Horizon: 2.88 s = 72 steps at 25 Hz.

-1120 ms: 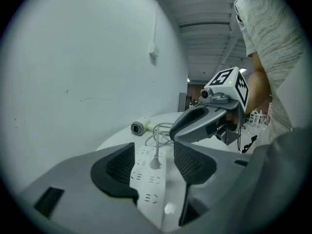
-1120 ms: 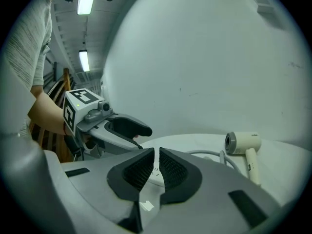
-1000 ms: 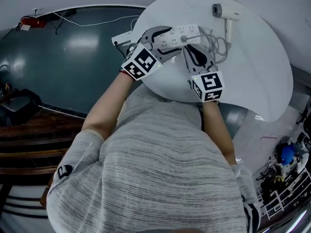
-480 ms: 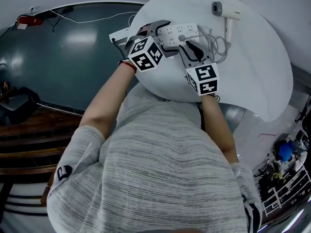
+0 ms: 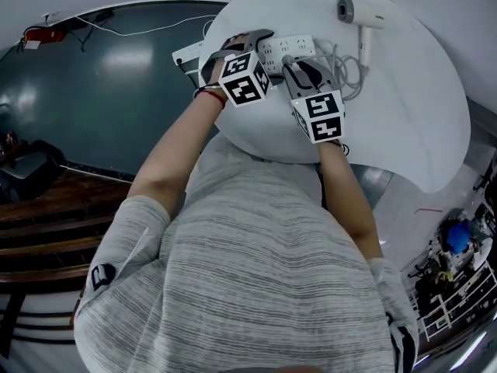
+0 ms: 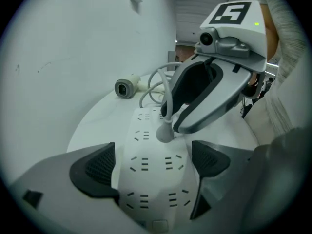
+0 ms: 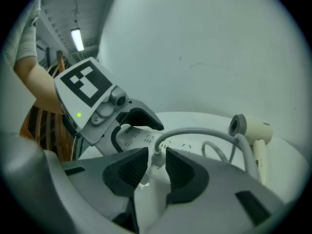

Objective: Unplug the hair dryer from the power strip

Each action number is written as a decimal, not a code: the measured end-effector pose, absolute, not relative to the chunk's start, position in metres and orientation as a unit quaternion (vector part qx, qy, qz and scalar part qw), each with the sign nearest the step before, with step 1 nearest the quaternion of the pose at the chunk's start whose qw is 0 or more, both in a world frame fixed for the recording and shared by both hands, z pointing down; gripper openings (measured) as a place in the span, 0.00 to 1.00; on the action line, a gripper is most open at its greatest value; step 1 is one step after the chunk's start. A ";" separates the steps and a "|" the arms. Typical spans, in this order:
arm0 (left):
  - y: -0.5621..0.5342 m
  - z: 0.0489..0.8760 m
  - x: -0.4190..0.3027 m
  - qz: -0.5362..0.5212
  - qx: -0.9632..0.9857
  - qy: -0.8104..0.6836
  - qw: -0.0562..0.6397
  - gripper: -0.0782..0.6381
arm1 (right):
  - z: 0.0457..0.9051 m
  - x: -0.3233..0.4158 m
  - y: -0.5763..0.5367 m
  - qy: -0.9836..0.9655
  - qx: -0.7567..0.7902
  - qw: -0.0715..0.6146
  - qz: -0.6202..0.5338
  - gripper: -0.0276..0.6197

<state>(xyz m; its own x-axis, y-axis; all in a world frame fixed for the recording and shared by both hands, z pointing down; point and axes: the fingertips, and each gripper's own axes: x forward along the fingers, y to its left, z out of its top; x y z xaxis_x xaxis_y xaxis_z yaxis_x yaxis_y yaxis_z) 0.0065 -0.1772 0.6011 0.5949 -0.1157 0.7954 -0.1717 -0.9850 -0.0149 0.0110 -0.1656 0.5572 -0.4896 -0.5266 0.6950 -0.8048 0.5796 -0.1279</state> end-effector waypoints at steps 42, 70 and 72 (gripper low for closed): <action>-0.172 0.622 0.012 0.499 0.865 -0.039 0.048 0.78 | 0.558 0.009 -0.174 -0.806 0.388 0.389 0.221 0.13; -0.170 0.625 0.012 0.499 0.865 -0.037 0.043 0.78 | 0.485 0.035 -0.196 -0.818 0.458 0.266 0.225 0.13; -0.169 0.625 0.012 0.498 0.865 -0.036 0.043 0.78 | 0.486 0.039 -0.187 -0.816 0.458 0.269 0.228 0.13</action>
<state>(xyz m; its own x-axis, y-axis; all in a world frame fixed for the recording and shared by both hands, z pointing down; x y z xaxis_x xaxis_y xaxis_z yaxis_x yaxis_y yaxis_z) 0.0123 -0.1693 0.6247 0.5004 -0.0199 0.8656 -0.1061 -0.9936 0.0385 0.0385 -0.1872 0.4865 -0.4355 -0.6258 0.6471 -0.8703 0.4763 -0.1252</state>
